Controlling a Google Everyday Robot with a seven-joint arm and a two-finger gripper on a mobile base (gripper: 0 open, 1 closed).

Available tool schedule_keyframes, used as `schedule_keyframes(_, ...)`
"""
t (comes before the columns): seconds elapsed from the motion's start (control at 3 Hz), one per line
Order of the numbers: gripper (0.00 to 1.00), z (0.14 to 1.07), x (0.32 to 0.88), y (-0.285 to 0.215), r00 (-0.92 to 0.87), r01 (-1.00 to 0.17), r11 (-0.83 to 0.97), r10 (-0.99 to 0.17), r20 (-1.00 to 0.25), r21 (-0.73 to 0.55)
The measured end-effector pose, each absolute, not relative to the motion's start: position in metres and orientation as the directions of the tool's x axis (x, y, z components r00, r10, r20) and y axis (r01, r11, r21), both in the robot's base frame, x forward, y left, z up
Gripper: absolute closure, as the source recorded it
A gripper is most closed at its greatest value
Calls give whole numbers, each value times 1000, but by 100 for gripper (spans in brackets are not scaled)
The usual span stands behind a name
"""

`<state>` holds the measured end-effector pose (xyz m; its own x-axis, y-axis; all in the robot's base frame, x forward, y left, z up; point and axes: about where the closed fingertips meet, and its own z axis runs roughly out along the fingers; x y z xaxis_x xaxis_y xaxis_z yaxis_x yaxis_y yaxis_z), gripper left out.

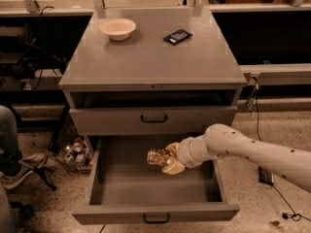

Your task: Pick orange can from middle drawer and place on counter

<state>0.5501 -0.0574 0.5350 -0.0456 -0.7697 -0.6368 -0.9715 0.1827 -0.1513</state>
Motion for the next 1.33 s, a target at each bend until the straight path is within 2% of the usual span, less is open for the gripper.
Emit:
schedule_keyframes(0.33, 100, 557, 548, -73, -44, -966, 201, -754, -656, -165)
schedule_keyframes(1.0, 100, 685, 524, -119, 63, -919, 209, -759, -648, -334)
schedule_keyframes(1.33, 100, 745, 532, -135, 86, -891, 213, -788, -610, -402)
